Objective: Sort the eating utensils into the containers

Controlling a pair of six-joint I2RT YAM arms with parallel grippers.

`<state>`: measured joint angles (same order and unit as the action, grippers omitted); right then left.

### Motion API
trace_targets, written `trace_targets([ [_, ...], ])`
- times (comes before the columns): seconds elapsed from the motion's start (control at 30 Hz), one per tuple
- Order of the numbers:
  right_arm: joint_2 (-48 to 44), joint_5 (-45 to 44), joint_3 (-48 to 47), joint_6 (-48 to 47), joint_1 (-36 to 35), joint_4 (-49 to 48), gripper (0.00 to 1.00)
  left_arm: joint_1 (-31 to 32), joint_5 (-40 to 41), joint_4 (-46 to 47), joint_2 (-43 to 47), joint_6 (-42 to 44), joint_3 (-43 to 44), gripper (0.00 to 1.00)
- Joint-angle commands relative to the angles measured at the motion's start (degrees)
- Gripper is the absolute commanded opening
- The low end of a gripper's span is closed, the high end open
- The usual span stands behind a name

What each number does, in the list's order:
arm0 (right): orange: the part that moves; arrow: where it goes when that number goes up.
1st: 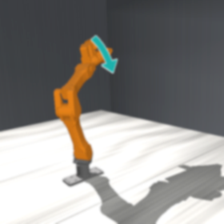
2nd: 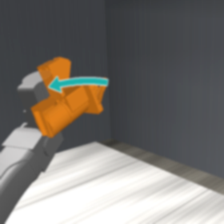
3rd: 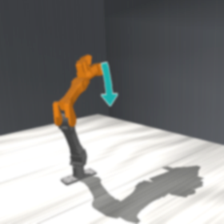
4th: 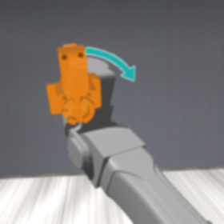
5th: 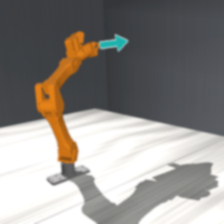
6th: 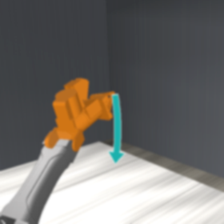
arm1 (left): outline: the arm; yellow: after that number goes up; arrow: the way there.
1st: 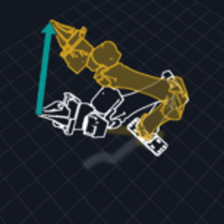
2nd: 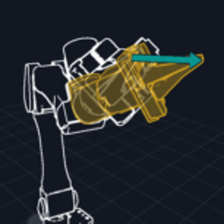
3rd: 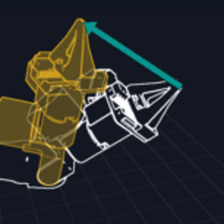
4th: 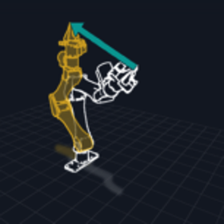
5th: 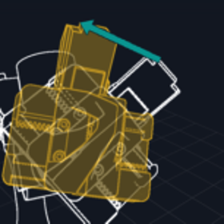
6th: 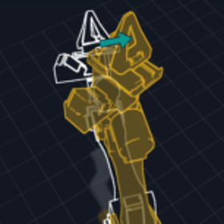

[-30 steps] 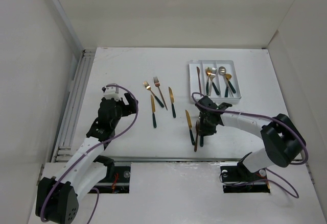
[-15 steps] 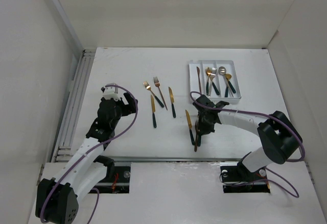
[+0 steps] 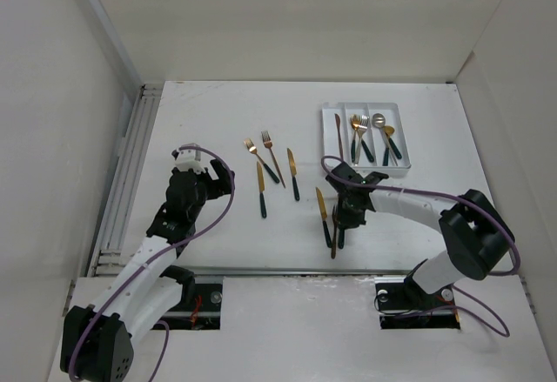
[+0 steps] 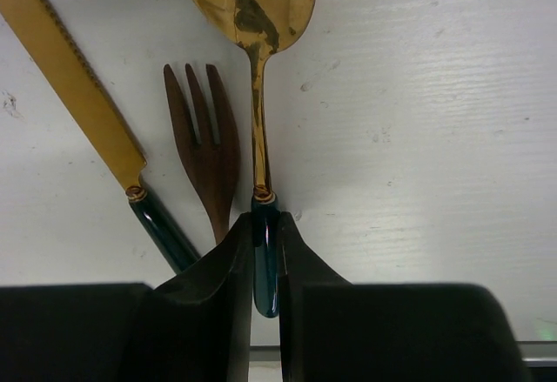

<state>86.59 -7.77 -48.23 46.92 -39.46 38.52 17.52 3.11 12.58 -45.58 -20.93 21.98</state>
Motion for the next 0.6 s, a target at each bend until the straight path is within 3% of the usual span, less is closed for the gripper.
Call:
trace_targets([
  [0.0, -2.1, -4.1, -3.0, -0.2, -0.4, 2.6, 0.00, -0.2, 0.4, 2.1, 1.0, -0.5, -0.4, 0.78],
  [0.57, -6.1, -13.2, -15.5, -11.5, -0.4, 7.7, 0.00, -0.2, 0.9, 2.1, 1.5, -1.0, -0.4, 0.78],
])
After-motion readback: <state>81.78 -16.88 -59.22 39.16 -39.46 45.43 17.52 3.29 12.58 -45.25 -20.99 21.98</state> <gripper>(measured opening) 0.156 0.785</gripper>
